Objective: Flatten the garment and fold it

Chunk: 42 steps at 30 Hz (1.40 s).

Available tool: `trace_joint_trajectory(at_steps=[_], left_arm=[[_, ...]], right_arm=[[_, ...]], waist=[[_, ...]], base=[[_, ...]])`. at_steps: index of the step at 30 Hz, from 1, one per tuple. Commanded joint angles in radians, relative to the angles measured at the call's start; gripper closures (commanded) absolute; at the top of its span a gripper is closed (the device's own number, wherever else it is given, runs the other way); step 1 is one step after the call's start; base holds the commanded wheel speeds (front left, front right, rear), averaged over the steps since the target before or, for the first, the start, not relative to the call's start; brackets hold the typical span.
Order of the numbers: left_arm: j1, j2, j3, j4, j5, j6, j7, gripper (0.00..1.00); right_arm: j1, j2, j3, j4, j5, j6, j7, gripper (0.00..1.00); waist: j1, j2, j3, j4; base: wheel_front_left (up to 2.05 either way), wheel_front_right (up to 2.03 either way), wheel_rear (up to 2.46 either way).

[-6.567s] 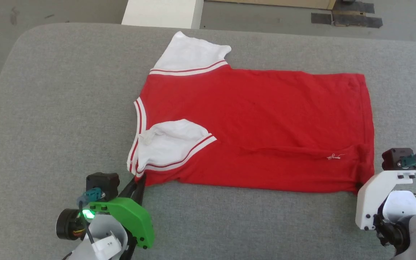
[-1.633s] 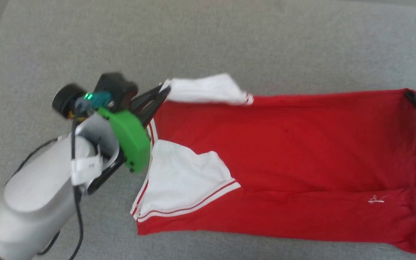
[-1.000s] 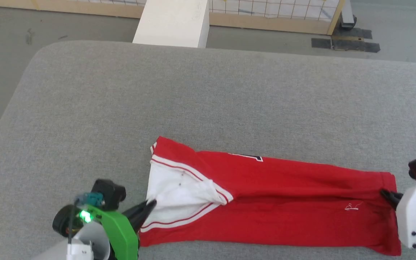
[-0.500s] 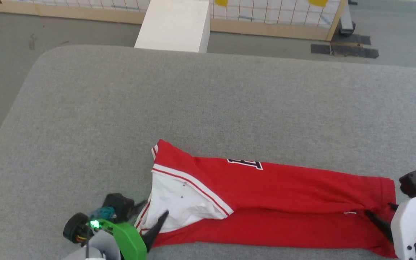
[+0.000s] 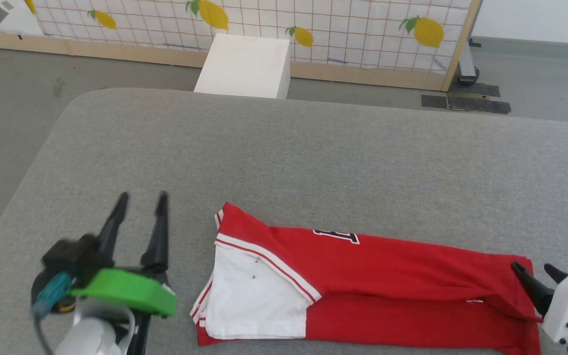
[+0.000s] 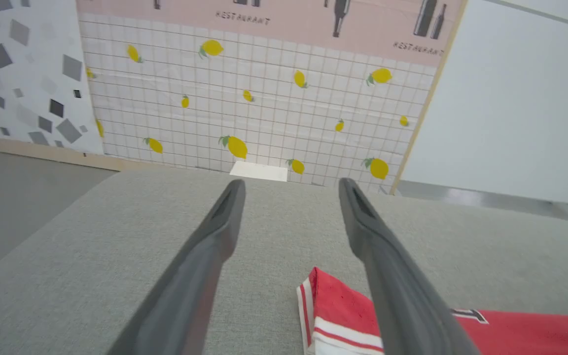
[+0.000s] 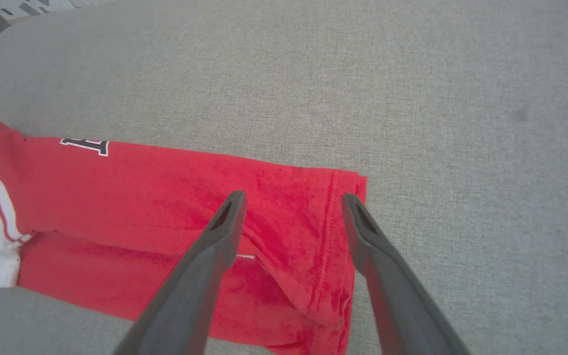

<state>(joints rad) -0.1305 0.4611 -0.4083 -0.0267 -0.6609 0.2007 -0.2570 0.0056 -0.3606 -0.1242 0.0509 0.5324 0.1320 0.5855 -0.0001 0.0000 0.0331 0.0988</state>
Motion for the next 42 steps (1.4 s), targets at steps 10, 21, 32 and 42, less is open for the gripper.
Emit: trace_joint_trajectory(at_steps=[10,21,32,42], left_arm=[[0.207,-0.199,0.238,-0.083,0.413,-0.045,-0.005,0.00],[0.227,-0.307,0.305,-0.088,0.525,-0.138,-0.005,0.00],[0.224,-0.354,0.356,-0.065,0.574,-0.202,-0.005,0.00],[0.249,-0.367,0.384,-0.060,0.589,-0.236,-0.005,0.00]], right_arm=[[-0.002,0.271,-0.265,0.050,-0.241,-0.001,0.026,0.00],[-0.039,0.309,-0.308,0.217,-0.314,-0.001,0.037,0.00],[0.000,0.308,-0.123,0.291,-0.231,-0.001,0.041,1.00],[-0.007,0.234,-0.249,0.242,-0.280,-0.001,-0.039,1.00]], waist=[[0.0001,0.0000,0.012,0.018],[0.0001,0.0000,0.052,0.044],[0.0001,0.0000,0.053,0.045],[0.0001,0.0000,0.002,0.022]], base=[[0.00,0.00,0.00],[0.00,0.00,0.00],[0.00,0.00,0.00],[0.00,0.00,0.00]])
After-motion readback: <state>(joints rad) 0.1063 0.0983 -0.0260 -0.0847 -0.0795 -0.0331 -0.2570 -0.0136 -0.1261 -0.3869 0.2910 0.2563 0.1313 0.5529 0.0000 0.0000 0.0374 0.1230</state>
